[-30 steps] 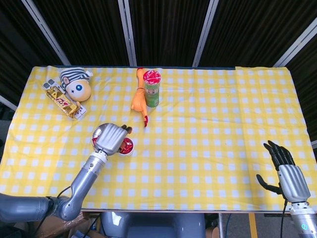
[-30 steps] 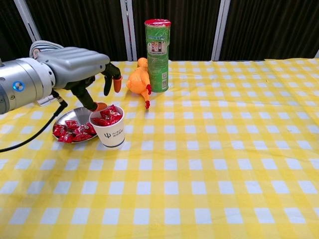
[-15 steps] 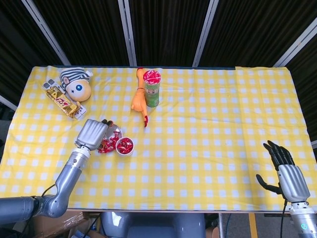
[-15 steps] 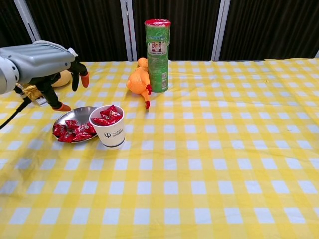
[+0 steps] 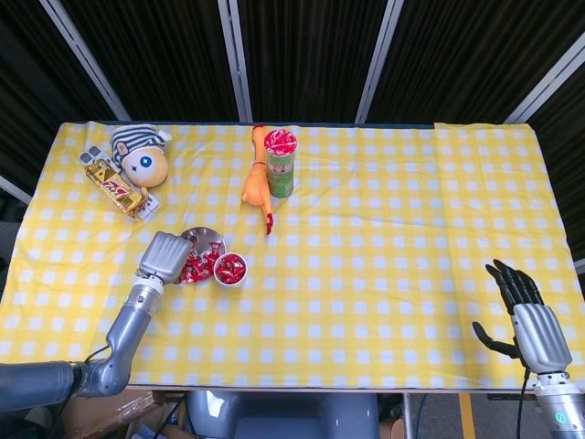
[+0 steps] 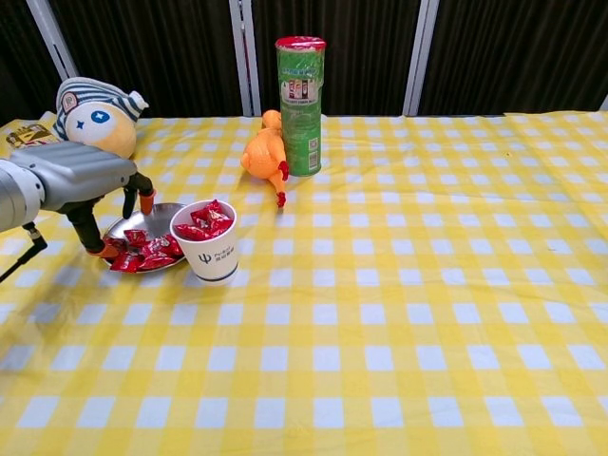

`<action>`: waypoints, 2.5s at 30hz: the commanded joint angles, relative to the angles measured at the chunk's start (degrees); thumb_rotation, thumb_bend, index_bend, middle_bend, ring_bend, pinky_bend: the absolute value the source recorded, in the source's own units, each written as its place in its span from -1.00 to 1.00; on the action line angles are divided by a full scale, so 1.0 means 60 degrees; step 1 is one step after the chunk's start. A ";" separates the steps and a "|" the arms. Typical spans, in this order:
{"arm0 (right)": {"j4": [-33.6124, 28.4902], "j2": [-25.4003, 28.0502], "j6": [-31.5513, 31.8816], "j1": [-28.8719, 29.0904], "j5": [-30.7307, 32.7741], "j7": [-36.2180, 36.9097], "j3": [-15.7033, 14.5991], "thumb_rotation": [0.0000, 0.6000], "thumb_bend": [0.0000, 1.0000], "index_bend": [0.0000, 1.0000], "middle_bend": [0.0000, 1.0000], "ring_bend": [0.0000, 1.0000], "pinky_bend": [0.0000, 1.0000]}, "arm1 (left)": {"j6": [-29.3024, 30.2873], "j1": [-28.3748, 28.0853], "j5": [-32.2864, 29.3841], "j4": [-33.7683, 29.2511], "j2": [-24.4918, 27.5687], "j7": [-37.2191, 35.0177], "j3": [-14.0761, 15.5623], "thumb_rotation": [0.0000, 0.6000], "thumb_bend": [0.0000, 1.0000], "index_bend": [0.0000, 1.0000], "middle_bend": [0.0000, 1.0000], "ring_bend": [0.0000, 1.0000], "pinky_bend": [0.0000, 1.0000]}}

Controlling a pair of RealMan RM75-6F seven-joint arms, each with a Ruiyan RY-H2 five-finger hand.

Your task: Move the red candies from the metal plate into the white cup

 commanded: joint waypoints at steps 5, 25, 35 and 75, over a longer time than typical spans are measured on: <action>0.0002 0.0014 0.0000 0.0004 -0.0002 0.0056 0.0005 1.00 -0.23 -1.00 -1.00 -1.00 -1.00 | 0.0079 0.0007 0.0037 0.0531 -0.0585 0.0033 -0.0002 1.00 -0.58 -0.34 -0.27 0.67 0.82; -0.0012 0.0013 -0.0051 0.0022 0.0013 0.0060 -0.0006 1.00 -0.23 -1.00 -1.00 -1.00 -1.00 | 0.0011 0.0015 0.0019 0.1295 -0.0957 0.0157 -0.0177 1.00 -0.58 -0.37 -0.27 0.67 0.82; -0.0028 0.0014 -0.0087 0.0032 0.0035 0.0047 -0.0010 1.00 -0.23 -1.00 -1.00 -1.00 -1.00 | -0.0279 -0.0044 -0.0212 0.1443 -0.0995 0.0349 -0.0187 1.00 -0.49 -0.37 -0.27 0.67 0.82; -0.0061 0.0024 -0.0068 0.0020 0.0037 0.0063 -0.0009 1.00 -0.23 -1.00 -1.00 -1.00 -1.00 | -0.0378 -0.0067 -0.0169 0.1586 -0.1062 0.0336 -0.0218 1.00 0.08 -0.10 0.00 0.68 0.82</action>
